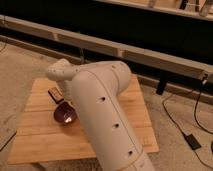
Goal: Drag the ceramic bowl in a circle
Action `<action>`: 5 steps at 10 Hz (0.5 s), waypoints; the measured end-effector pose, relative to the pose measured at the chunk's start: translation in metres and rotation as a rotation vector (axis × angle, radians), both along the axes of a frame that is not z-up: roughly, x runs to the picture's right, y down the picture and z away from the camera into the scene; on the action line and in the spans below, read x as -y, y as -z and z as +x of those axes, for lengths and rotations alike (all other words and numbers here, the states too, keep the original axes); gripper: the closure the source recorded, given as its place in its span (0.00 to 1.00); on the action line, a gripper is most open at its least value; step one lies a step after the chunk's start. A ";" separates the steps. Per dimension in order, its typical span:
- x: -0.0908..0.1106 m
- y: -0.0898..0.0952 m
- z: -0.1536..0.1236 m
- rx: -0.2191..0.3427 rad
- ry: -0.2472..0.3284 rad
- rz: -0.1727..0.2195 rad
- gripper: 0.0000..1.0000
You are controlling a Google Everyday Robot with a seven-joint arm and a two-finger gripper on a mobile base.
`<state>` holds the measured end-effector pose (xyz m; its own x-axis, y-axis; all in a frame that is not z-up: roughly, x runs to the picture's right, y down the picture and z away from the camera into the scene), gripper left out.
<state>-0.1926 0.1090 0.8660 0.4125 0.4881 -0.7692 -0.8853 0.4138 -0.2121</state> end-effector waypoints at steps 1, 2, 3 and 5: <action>0.001 -0.001 -0.010 0.011 0.000 0.000 1.00; 0.000 0.000 -0.027 0.034 0.000 -0.004 1.00; -0.001 0.002 -0.038 0.051 0.001 -0.007 1.00; -0.009 0.014 -0.065 0.112 0.015 -0.027 1.00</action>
